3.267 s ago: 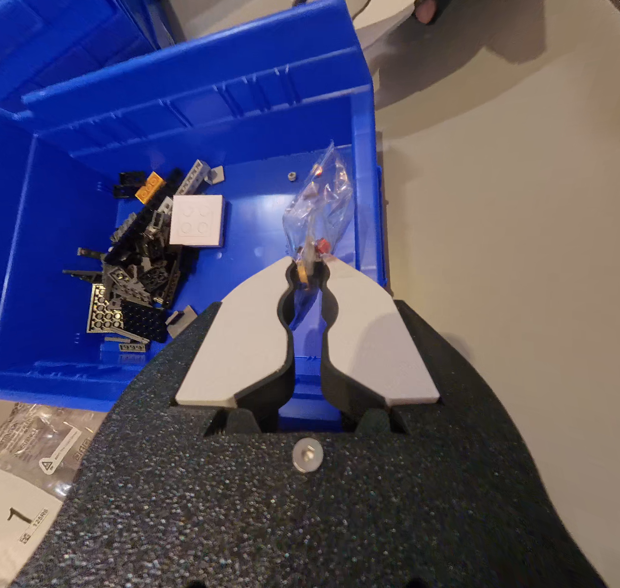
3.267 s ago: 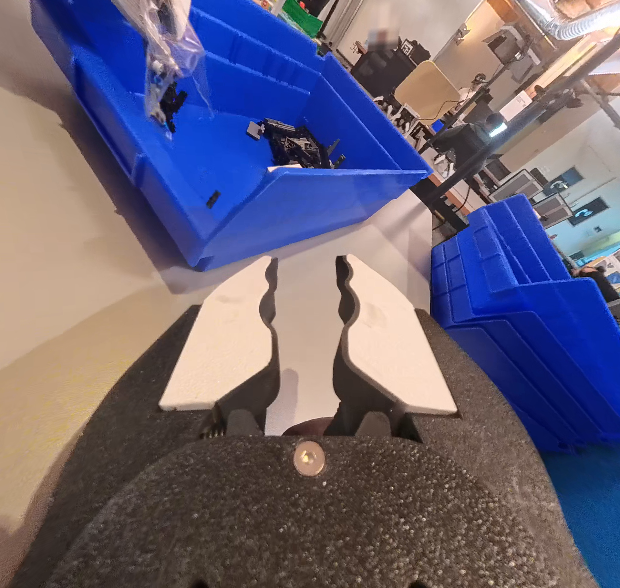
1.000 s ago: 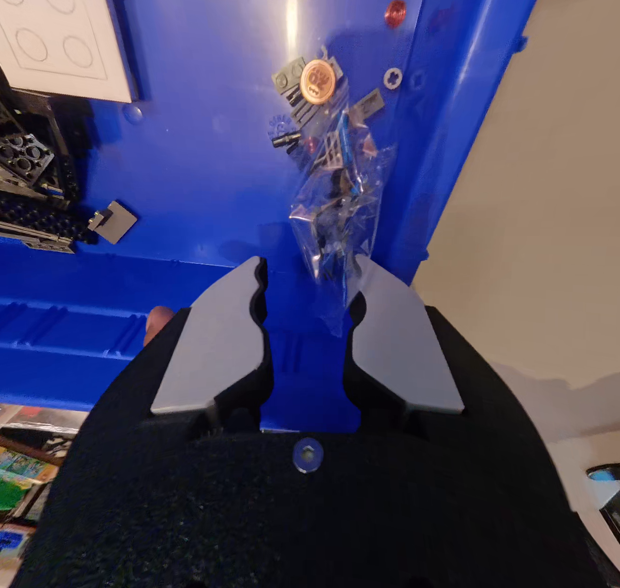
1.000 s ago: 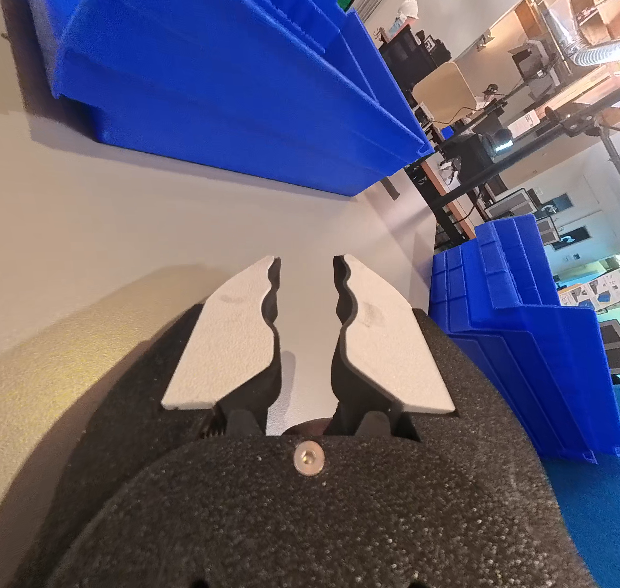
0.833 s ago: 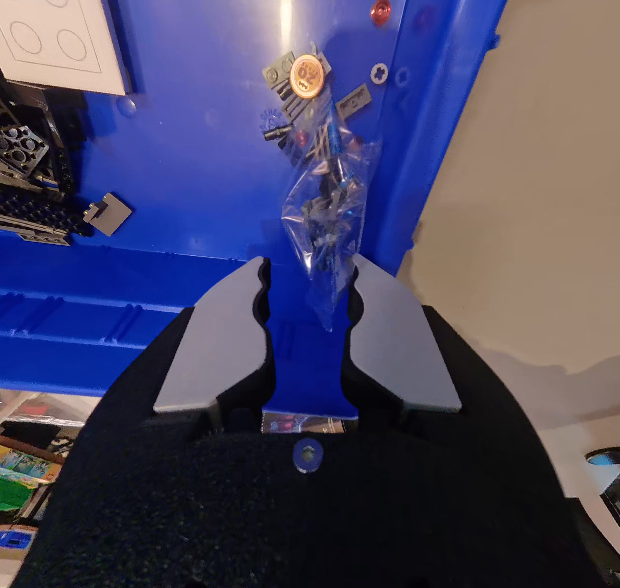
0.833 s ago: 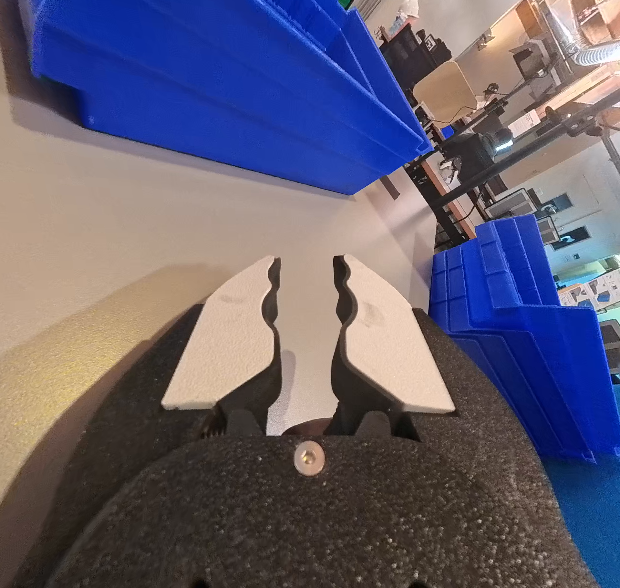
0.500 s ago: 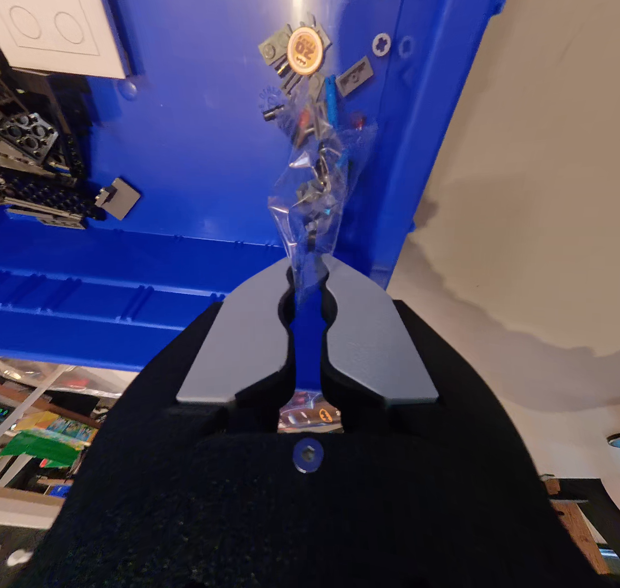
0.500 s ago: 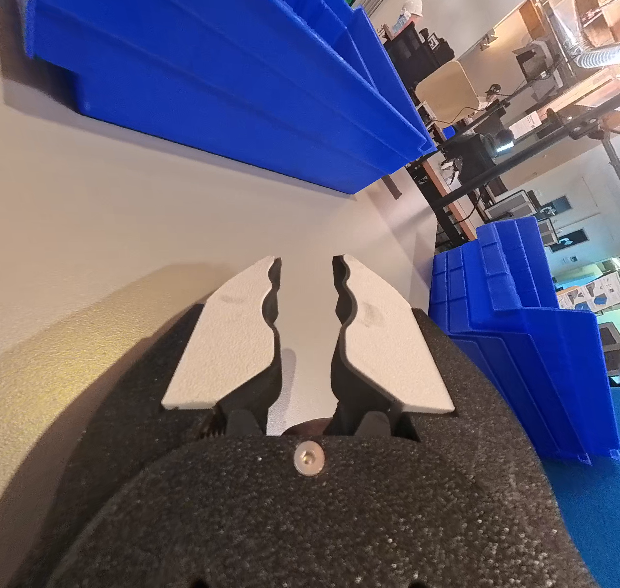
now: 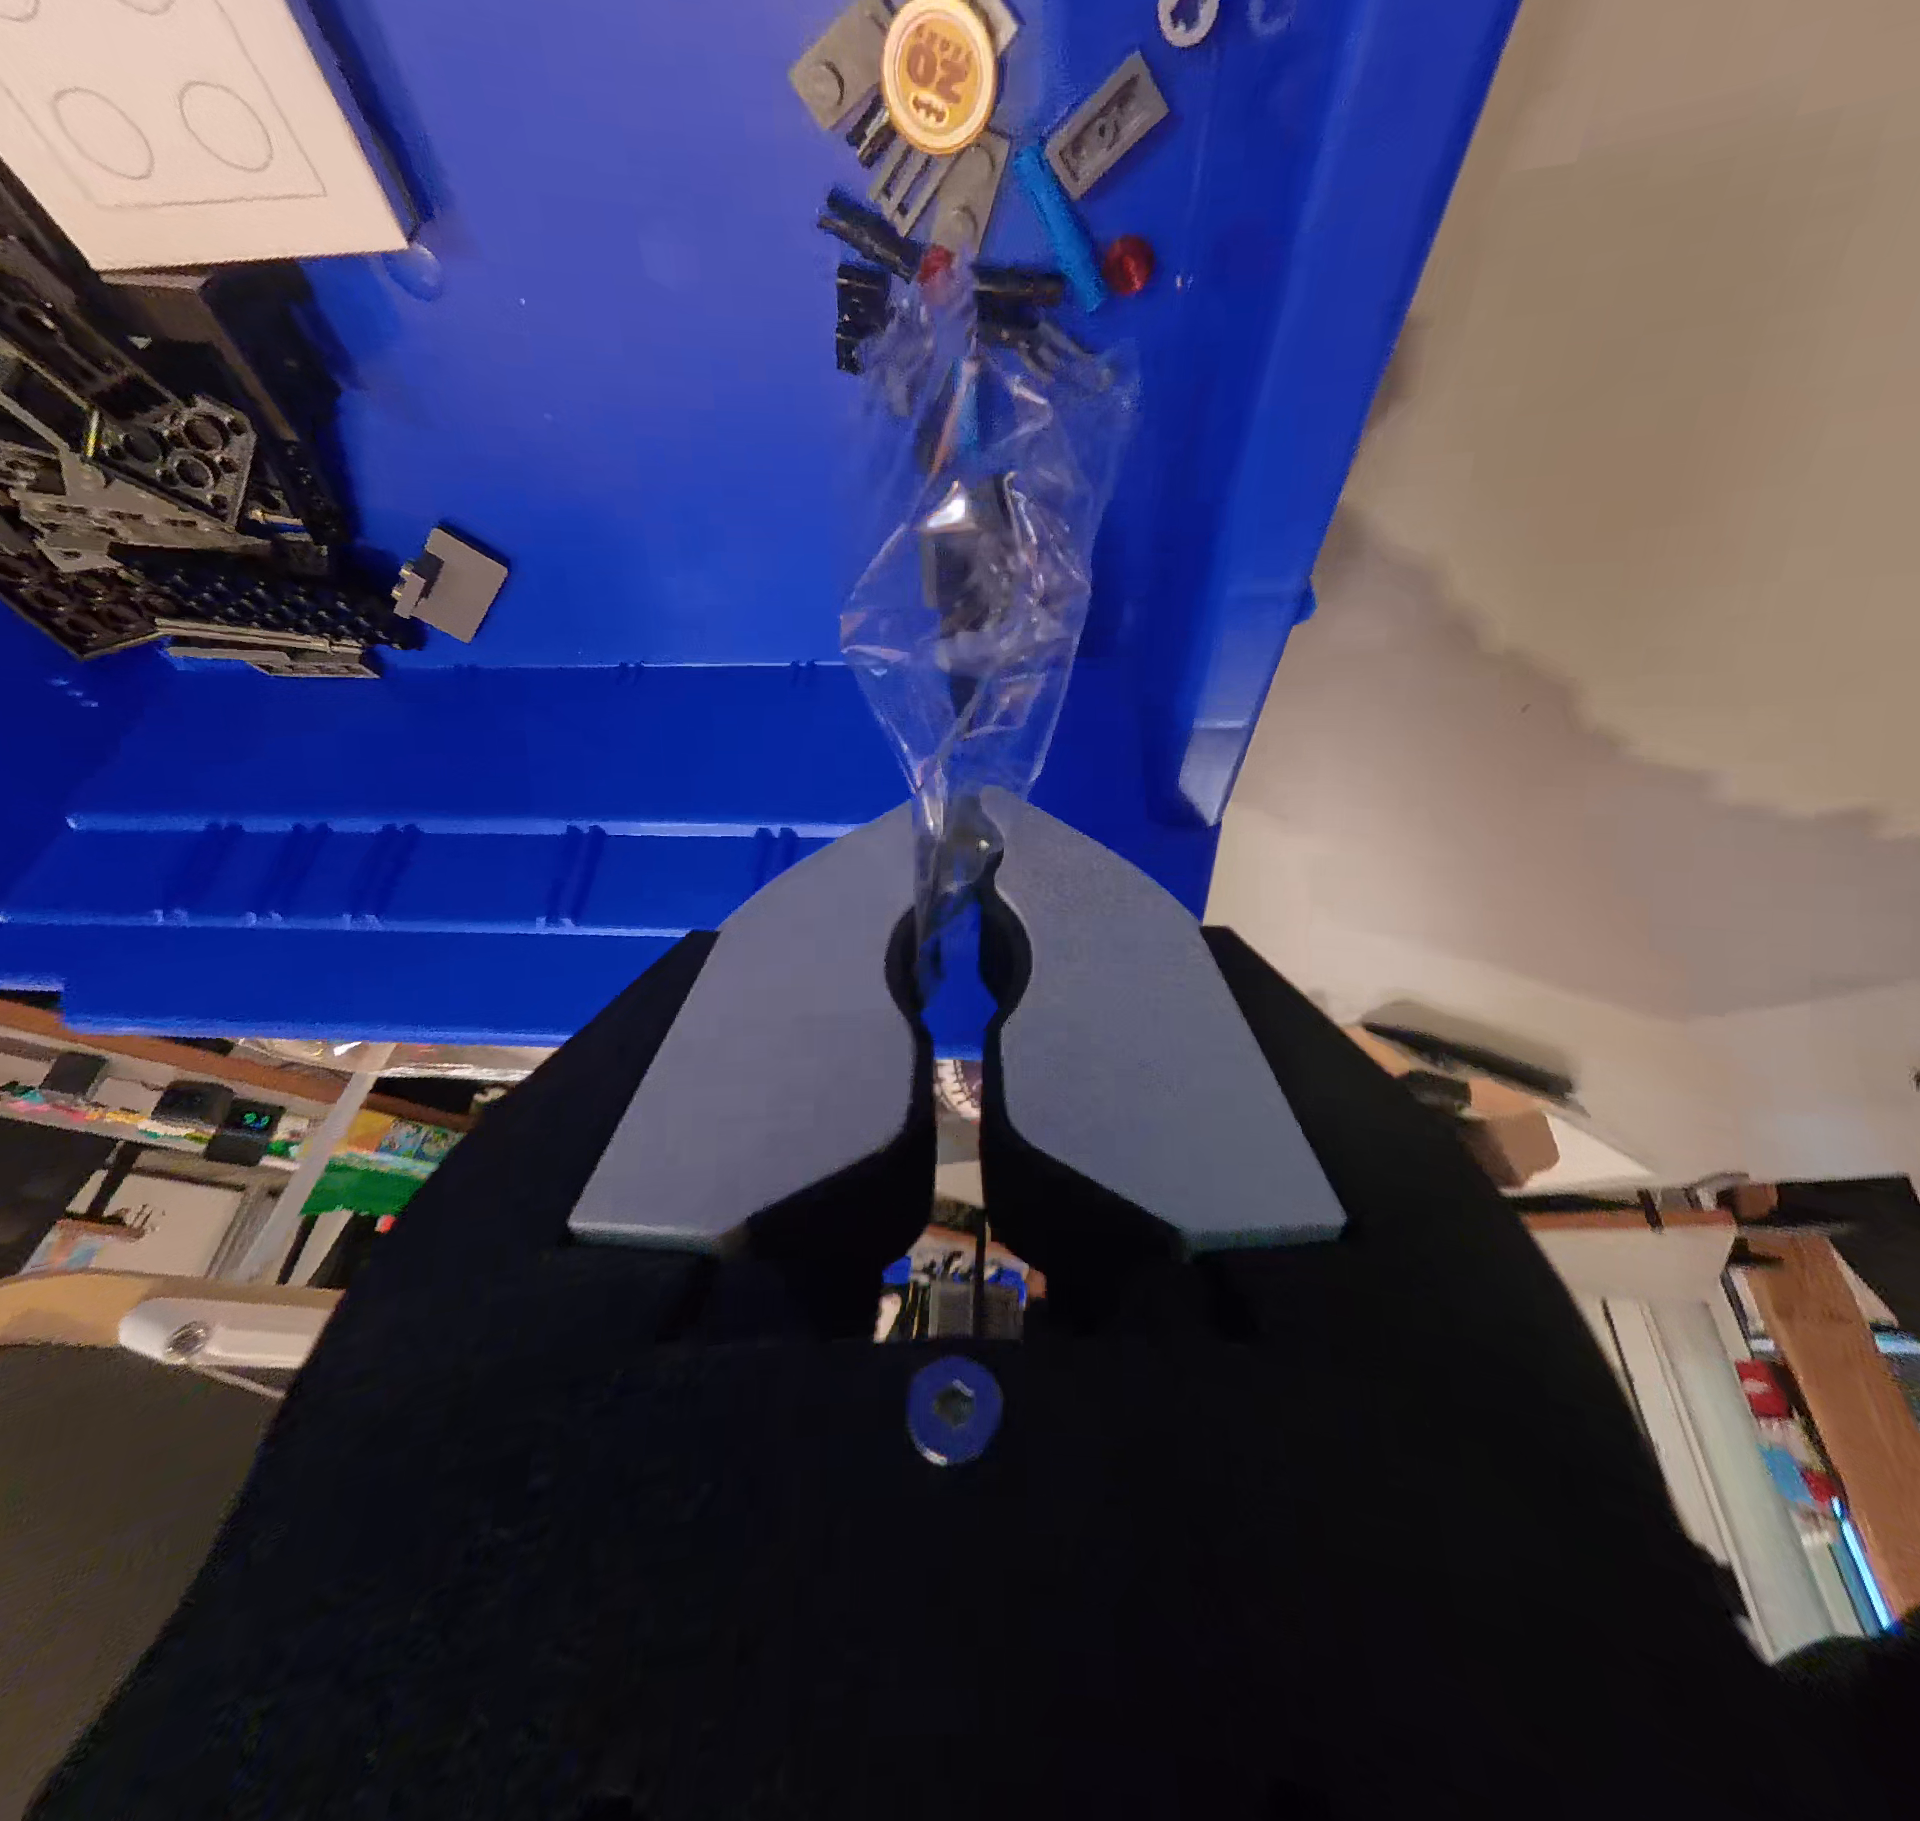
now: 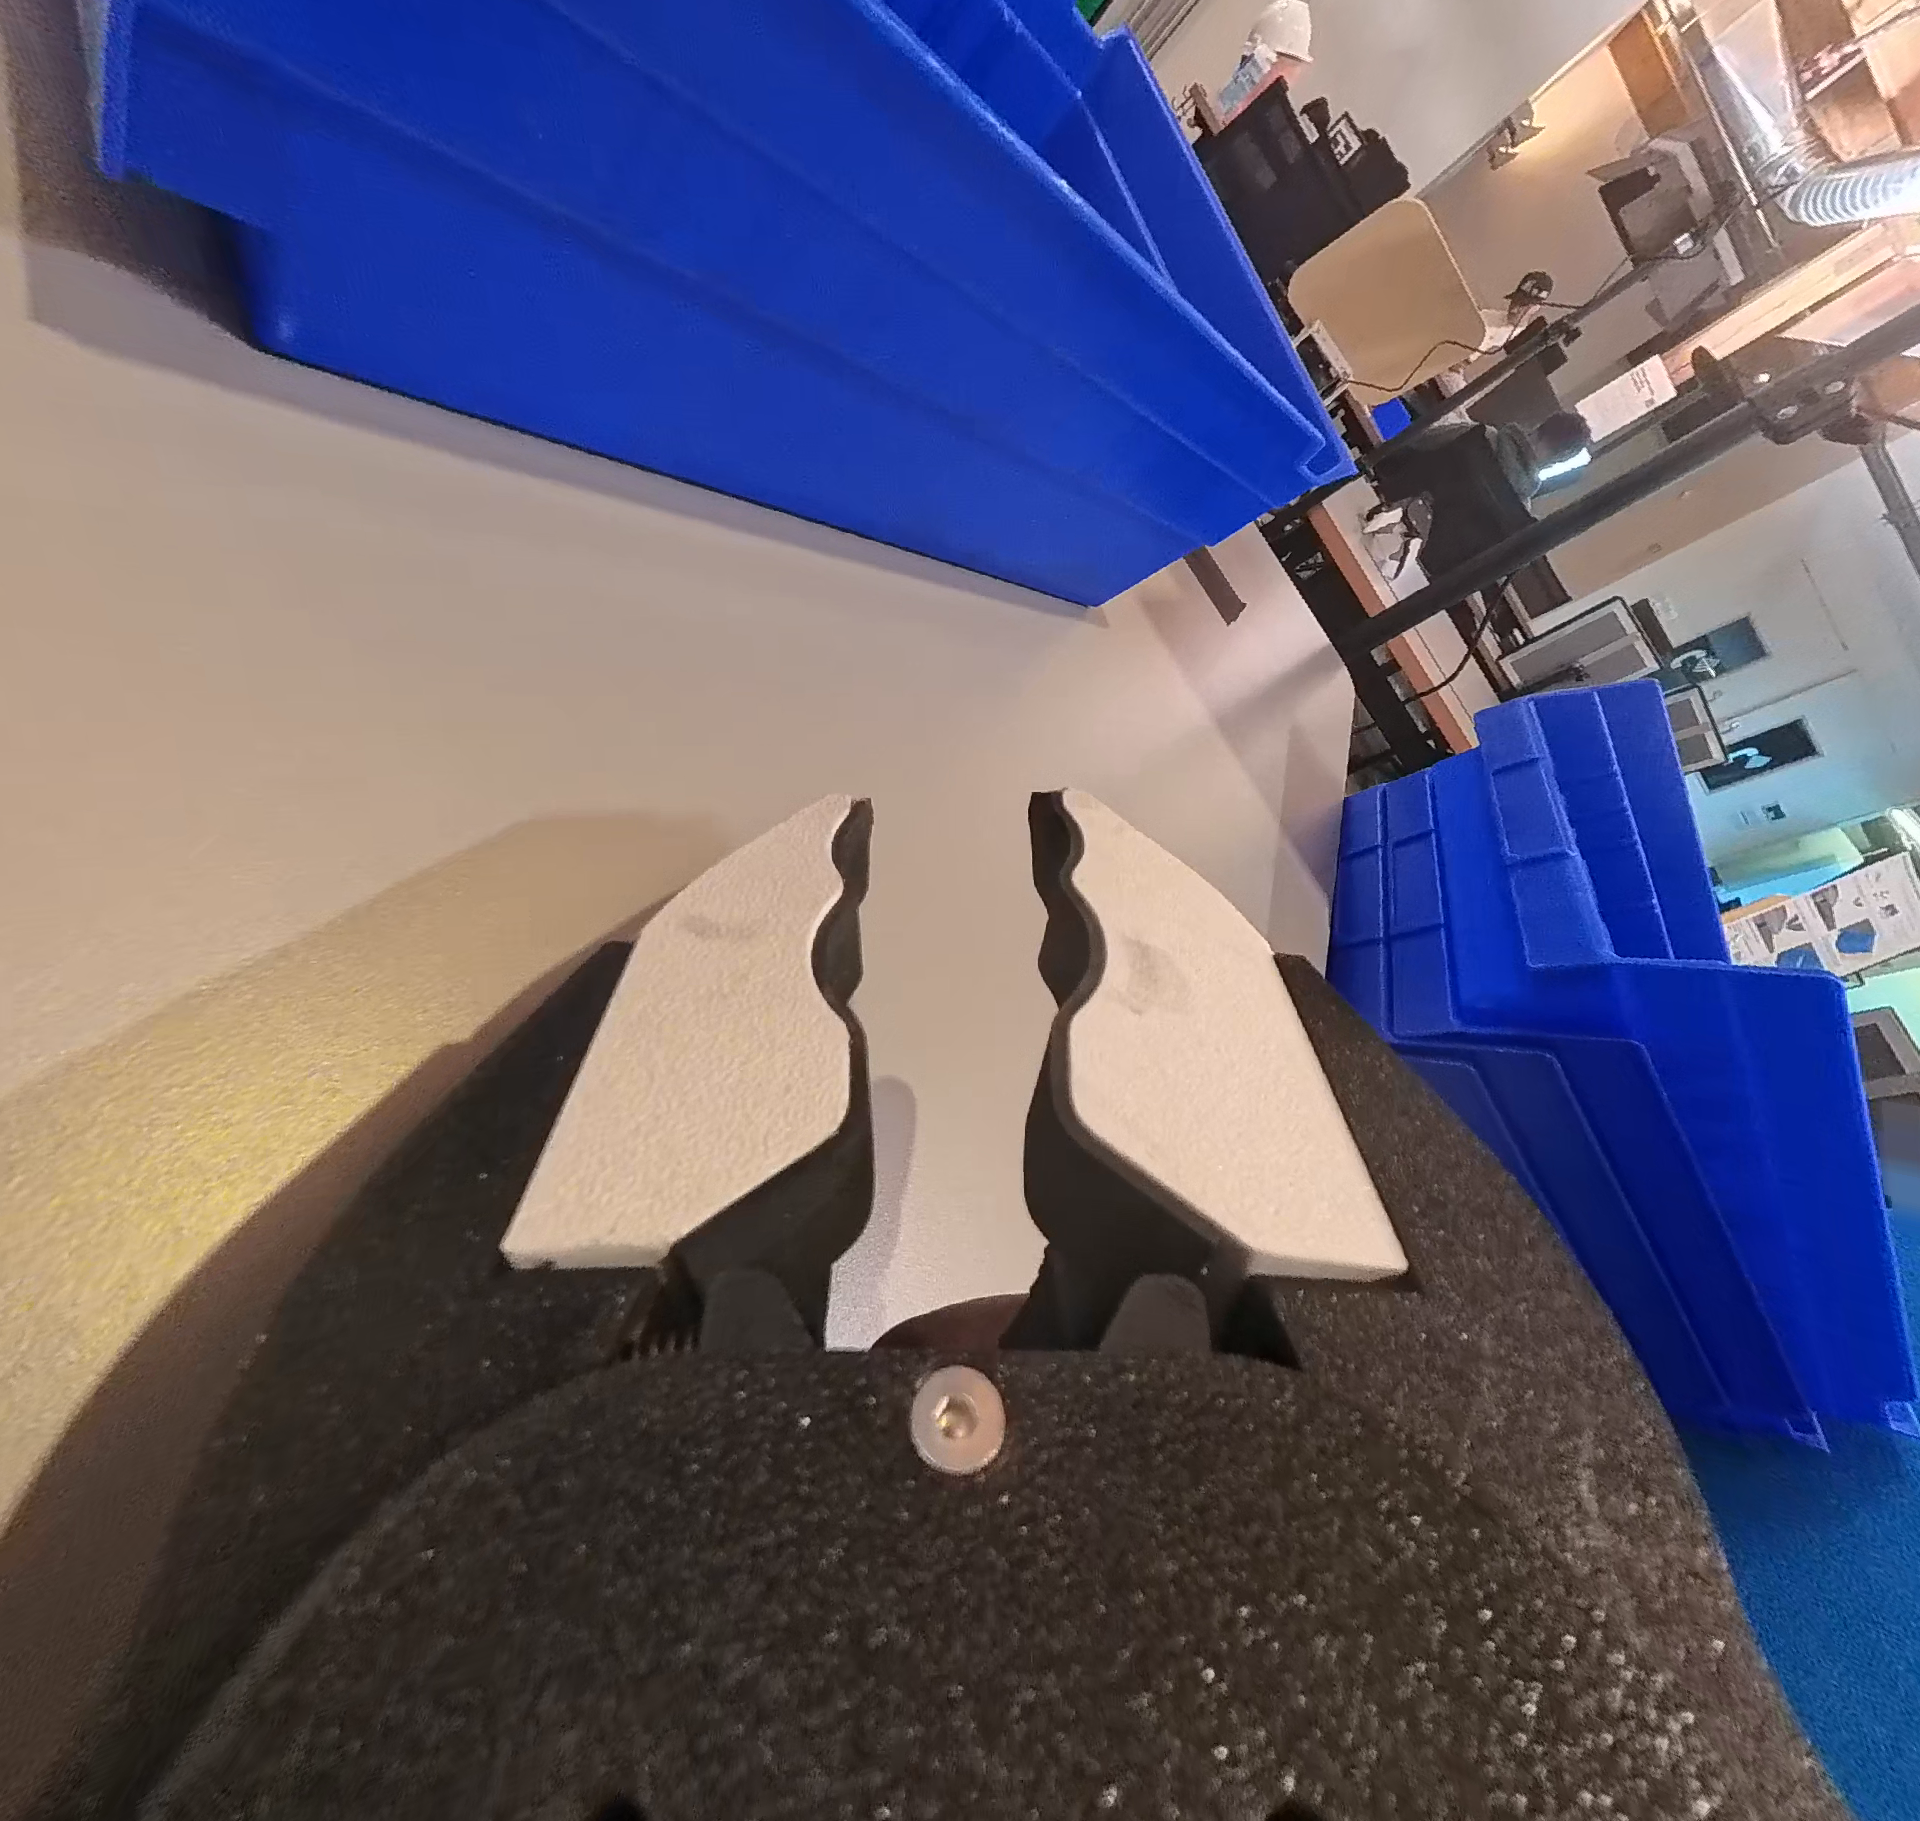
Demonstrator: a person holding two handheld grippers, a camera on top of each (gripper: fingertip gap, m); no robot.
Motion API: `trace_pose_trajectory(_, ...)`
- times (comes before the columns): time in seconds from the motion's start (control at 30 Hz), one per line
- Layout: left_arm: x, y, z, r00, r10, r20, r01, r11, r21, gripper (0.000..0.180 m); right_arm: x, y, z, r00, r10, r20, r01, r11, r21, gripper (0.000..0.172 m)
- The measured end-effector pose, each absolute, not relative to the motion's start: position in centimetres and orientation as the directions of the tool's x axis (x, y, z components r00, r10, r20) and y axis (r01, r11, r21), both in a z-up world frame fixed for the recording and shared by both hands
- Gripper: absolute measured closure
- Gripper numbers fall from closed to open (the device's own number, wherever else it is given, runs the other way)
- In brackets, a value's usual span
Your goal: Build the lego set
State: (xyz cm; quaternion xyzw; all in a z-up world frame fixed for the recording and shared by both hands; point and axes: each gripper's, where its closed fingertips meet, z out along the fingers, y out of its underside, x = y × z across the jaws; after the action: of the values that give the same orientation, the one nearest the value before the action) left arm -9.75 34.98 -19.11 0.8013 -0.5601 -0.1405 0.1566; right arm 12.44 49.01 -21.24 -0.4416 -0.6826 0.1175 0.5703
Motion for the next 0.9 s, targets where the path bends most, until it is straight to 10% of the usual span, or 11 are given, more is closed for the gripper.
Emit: trace_pose_trajectory(0.9,-8.8,35.9,-17.9,0.234,-0.972,-0.035,-0.781,-0.210,0.589,0.180,12.3,48.8,-21.4,0.027,0.727,0.686,0.470,0.597,-0.651,0.142)
